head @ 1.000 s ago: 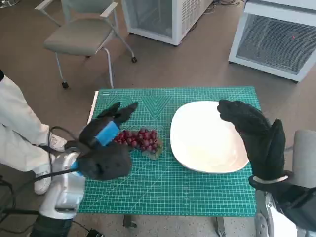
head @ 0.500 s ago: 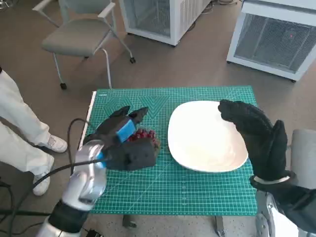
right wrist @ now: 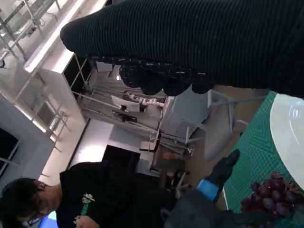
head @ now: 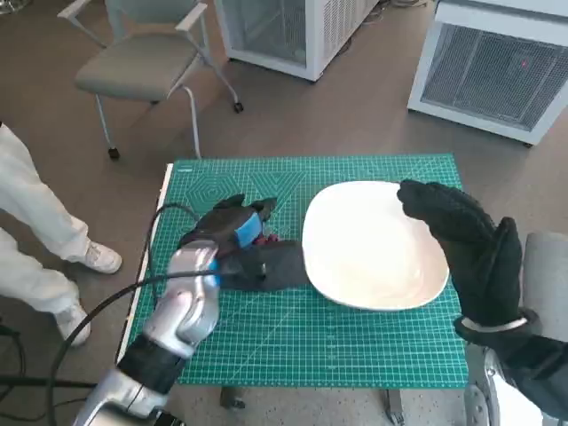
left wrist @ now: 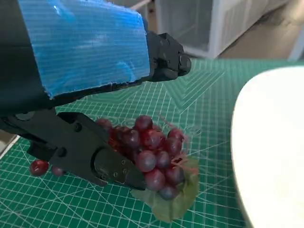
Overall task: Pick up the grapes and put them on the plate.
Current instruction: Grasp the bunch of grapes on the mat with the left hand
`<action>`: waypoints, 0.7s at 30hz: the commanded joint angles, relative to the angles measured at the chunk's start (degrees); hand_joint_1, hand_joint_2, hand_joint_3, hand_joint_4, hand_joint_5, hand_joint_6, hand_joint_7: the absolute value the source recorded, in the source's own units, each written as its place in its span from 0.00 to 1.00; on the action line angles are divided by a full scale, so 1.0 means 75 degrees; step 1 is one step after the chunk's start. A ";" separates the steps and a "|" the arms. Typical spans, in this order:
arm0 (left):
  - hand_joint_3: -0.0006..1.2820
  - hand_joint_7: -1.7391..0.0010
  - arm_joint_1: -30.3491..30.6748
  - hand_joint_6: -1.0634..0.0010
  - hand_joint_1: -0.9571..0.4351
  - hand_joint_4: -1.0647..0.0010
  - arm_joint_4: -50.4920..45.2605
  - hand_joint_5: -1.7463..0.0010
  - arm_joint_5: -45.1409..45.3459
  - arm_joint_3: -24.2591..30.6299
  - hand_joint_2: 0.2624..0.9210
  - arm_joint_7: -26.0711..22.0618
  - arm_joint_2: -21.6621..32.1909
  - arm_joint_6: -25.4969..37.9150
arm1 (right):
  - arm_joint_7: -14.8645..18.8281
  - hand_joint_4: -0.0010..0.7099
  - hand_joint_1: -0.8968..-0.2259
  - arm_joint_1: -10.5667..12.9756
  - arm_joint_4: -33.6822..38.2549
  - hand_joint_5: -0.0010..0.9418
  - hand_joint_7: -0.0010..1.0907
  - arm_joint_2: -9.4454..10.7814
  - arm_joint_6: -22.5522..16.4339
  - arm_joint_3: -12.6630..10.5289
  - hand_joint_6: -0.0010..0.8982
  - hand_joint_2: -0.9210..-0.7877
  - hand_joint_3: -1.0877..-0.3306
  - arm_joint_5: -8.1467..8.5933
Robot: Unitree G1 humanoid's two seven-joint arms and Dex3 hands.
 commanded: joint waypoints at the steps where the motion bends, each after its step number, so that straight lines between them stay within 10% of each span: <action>1: 0.00 1.00 -0.0646 0.75 0.57 0.89 0.1257 1.00 -0.0057 -0.0231 0.74 0.0273 -0.0293 -0.0299 | 0.0025 0.39 0.57 0.0158 0.0055 0.45 0.85 -0.0071 0.0071 0.0005 0.13 0.00 0.61 -0.0091; 21: 0.01 1.00 -0.1938 0.73 0.57 0.85 0.4968 0.99 -0.0343 -0.0724 0.77 0.0880 -0.1115 -0.1177 | -0.0013 0.39 0.57 0.0250 -0.0092 0.45 0.85 -0.0110 0.0145 -0.0016 0.13 0.00 0.61 -0.0093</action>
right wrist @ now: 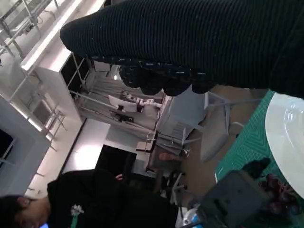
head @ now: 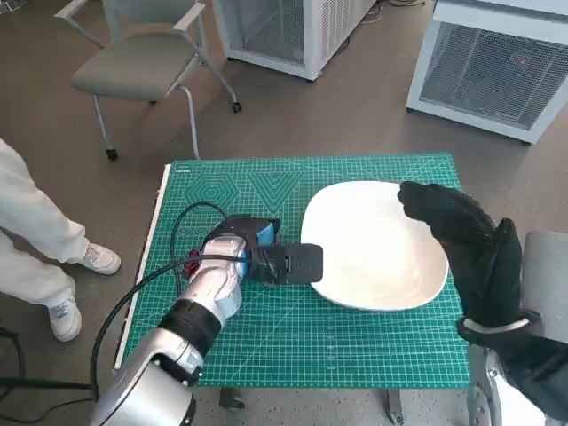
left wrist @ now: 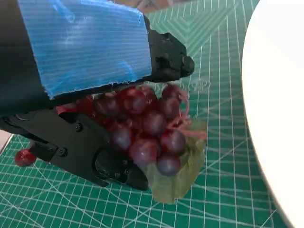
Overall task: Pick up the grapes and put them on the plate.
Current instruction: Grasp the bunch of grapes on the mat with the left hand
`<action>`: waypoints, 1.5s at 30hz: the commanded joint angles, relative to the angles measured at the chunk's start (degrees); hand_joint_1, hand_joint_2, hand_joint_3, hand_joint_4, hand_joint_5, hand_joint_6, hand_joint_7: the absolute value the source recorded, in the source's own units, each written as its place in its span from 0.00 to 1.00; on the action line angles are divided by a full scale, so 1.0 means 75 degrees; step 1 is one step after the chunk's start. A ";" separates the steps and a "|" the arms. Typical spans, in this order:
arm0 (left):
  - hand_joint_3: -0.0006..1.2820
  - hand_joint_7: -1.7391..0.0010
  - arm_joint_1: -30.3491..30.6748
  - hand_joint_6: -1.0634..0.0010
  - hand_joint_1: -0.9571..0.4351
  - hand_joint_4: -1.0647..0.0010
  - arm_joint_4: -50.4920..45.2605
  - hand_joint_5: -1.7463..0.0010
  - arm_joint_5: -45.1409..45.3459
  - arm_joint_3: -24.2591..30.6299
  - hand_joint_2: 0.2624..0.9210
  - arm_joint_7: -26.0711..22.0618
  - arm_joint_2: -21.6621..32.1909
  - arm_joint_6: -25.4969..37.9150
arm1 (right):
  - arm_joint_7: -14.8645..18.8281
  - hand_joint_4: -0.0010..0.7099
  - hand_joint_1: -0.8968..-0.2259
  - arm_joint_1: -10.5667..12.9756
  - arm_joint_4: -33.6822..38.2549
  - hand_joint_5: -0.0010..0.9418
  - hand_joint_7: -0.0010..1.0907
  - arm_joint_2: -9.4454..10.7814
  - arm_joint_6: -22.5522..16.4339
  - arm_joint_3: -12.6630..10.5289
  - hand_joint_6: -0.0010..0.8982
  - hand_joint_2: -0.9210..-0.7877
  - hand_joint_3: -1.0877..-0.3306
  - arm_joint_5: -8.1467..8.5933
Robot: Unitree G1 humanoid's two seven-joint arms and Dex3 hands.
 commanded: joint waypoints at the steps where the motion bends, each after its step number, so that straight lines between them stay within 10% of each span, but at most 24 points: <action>1: 0.01 1.00 -0.0241 0.74 0.57 0.85 0.0334 0.99 -0.0171 0.0015 0.77 0.0154 -0.0081 -0.0106 | -0.0012 0.39 0.57 0.0194 -0.0041 0.45 0.85 -0.0044 0.0150 -0.0013 0.13 0.00 0.61 -0.0025; 23: 0.03 1.00 -0.0247 0.80 0.72 0.74 0.0729 0.98 -0.0644 0.0202 0.92 0.0434 -0.0027 -0.0369 | -0.0014 0.40 0.57 0.0144 -0.0011 0.45 0.85 -0.0026 0.0195 -0.0034 0.13 0.00 0.61 0.0021; 27: 0.08 1.00 -0.0203 0.76 0.79 0.79 0.0876 0.61 -0.0680 0.0209 0.92 0.0798 -0.0026 -0.0430 | -0.0024 0.40 0.57 0.0125 -0.0024 0.44 0.85 -0.0024 0.0205 -0.0029 0.13 0.00 0.61 0.0015; 32: 0.45 0.99 -0.0112 0.68 0.92 0.67 0.0951 0.16 -0.0558 0.0090 0.75 0.1424 -0.0040 -0.0427 | -0.0014 0.40 0.57 0.0115 -0.0034 0.44 0.85 -0.0041 0.0219 -0.0043 0.13 0.00 0.61 0.0031; 45: 0.56 0.99 -0.0088 0.70 0.95 0.73 0.0811 0.00 -0.0610 0.0021 0.77 0.1531 -0.0023 -0.0458 | 0.0017 0.40 0.56 0.0091 -0.0007 0.44 0.85 -0.0043 0.0234 -0.0083 0.13 0.00 0.61 0.0086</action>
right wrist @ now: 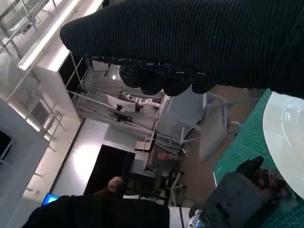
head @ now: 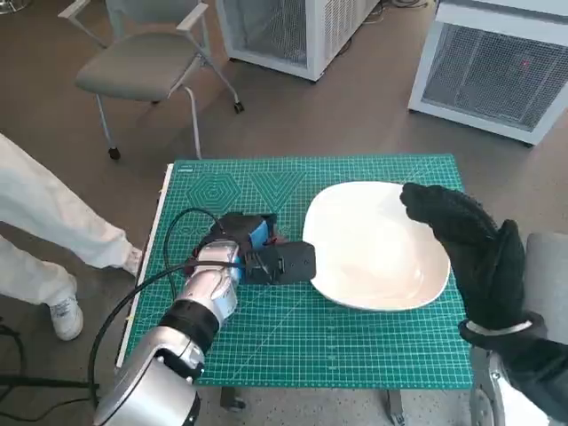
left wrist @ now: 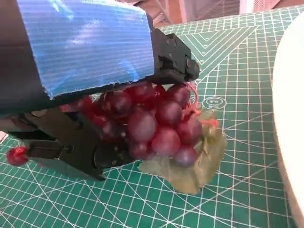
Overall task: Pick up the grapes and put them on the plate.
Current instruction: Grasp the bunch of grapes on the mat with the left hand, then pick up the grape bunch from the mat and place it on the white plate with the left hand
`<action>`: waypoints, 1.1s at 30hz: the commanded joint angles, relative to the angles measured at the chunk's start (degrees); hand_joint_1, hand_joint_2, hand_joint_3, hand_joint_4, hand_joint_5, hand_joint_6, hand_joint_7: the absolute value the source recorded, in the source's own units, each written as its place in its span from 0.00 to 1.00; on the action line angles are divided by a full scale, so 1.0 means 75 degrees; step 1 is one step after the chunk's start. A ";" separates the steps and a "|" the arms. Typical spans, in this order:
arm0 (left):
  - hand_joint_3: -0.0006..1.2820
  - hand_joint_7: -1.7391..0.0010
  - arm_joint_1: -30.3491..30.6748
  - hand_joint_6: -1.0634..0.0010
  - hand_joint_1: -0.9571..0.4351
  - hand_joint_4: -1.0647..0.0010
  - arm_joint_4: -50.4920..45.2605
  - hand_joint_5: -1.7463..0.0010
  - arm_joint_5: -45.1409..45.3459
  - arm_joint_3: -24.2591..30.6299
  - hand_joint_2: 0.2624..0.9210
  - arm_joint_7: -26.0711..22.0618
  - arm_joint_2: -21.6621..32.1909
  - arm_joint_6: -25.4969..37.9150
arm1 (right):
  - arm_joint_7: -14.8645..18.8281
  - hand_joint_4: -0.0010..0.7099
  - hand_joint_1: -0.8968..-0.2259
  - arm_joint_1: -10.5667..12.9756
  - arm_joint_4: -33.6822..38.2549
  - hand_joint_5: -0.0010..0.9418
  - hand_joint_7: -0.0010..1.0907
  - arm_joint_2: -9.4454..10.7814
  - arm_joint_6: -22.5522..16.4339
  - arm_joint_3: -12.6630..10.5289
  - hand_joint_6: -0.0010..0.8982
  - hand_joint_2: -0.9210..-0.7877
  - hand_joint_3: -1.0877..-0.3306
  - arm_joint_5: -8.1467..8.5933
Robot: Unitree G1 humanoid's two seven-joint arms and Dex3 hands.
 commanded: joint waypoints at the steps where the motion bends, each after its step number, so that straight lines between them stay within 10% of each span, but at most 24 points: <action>1: 0.56 0.98 0.0040 0.69 0.95 0.73 -0.0044 0.00 -0.0039 -0.0030 0.77 -0.0004 0.0044 -0.0136 | 0.0016 0.40 0.56 0.0048 0.0067 0.44 0.85 -0.0020 0.0117 -0.0032 0.13 0.00 0.61 0.0055; 17: 0.70 0.98 -0.0043 0.60 0.97 0.60 -0.0073 0.03 -0.0056 -0.0032 0.52 -0.0124 0.0121 -0.0366 | -0.0003 0.40 0.56 0.0050 0.0089 0.45 0.84 -0.0023 0.0061 -0.0016 0.14 0.00 0.62 0.0007; 33: 0.70 0.91 -0.0105 0.36 0.97 0.57 -0.0320 0.04 -0.0127 0.0023 0.50 -0.0137 0.0246 -0.0465 | 0.0005 0.40 0.56 0.0062 0.0079 0.45 0.84 -0.0044 0.0033 -0.0025 0.14 0.00 0.61 -0.0009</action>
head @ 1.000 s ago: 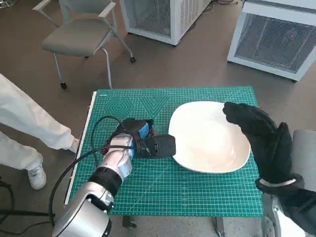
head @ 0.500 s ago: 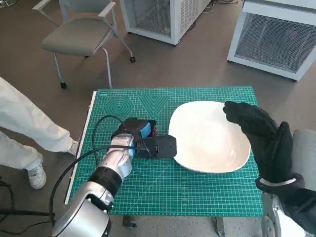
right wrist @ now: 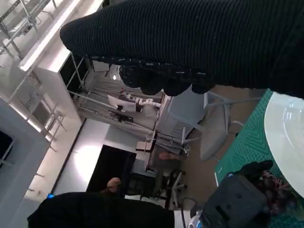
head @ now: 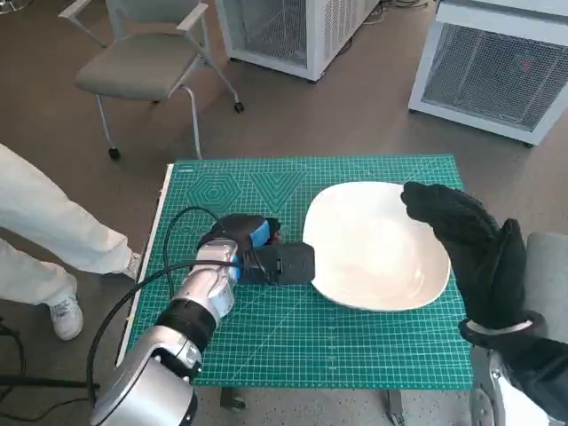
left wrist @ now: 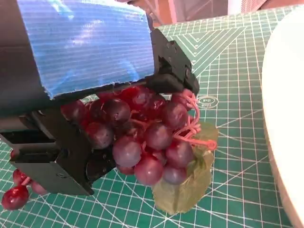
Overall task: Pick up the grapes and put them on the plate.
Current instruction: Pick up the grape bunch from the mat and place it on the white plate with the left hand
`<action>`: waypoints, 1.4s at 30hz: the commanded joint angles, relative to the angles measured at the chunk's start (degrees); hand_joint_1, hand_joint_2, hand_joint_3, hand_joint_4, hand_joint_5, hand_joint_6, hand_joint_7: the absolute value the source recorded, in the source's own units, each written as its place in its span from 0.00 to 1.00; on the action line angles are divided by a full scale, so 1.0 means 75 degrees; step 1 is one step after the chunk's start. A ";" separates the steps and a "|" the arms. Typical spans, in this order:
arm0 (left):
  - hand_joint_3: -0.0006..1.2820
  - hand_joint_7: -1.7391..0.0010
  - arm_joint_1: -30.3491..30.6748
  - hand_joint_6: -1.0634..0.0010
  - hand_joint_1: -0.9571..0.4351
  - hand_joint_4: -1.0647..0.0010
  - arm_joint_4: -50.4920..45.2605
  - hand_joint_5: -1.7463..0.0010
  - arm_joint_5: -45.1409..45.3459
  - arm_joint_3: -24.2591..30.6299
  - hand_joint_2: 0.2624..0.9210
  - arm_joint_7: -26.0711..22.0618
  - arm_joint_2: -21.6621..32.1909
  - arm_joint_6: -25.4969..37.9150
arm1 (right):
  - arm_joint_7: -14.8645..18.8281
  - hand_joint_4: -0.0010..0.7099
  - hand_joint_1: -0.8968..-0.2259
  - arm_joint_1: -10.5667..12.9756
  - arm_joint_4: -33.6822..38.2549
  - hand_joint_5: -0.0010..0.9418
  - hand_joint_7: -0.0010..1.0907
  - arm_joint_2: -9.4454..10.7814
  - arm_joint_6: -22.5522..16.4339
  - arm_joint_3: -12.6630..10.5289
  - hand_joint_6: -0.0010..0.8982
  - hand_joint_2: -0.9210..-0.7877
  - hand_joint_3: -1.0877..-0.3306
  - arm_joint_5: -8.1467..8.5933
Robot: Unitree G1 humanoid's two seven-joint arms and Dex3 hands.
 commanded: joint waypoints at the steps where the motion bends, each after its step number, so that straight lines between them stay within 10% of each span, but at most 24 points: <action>1: 0.68 0.91 -0.0112 0.34 0.97 0.57 -0.0249 0.05 -0.0068 0.0050 0.52 0.0021 0.0110 -0.0037 | 0.0006 0.40 0.56 0.0087 0.0065 0.45 0.84 -0.0044 0.0028 -0.0026 0.14 0.00 0.61 -0.0050; 6: 0.63 0.88 -0.0135 0.28 0.96 0.58 -0.0584 0.06 -0.0143 0.0144 0.58 -0.0033 0.0221 -0.0002 | -0.0002 0.40 0.56 0.0083 0.0056 0.45 0.85 -0.0046 0.0007 -0.0022 0.14 0.00 0.61 -0.0068; 11: 0.35 0.40 -0.0127 0.47 0.76 0.56 -0.1146 0.16 -0.0209 0.0247 0.83 -0.0161 0.0371 0.0110 | 0.0000 0.40 0.56 0.0076 0.0059 0.45 0.85 -0.0051 0.0001 -0.0029 0.14 0.00 0.61 -0.0060; 15: 0.29 0.26 -0.0050 0.52 0.71 0.55 -0.1853 0.20 -0.0233 0.0325 0.88 -0.0311 0.0558 0.0253 | 0.0010 0.40 0.56 0.0074 0.0055 0.45 0.85 -0.0055 -0.0002 -0.0044 0.14 0.00 0.61 -0.0030; 25: 0.40 0.36 0.0579 0.45 0.69 0.55 -0.4522 0.09 -0.0135 0.0562 0.73 -0.0630 0.1229 0.0602 | -0.0012 0.40 0.56 0.0019 0.0079 0.45 0.84 -0.0031 0.0026 -0.0066 0.14 0.00 0.61 0.0014; 42: 0.07 0.47 0.1102 0.31 0.69 0.25 -0.7689 0.32 0.0093 0.1133 0.92 -0.1259 0.1900 0.1046 | -0.0015 0.40 0.57 0.0016 0.0036 0.45 0.84 0.0007 0.0059 -0.0077 0.14 0.00 0.62 0.0062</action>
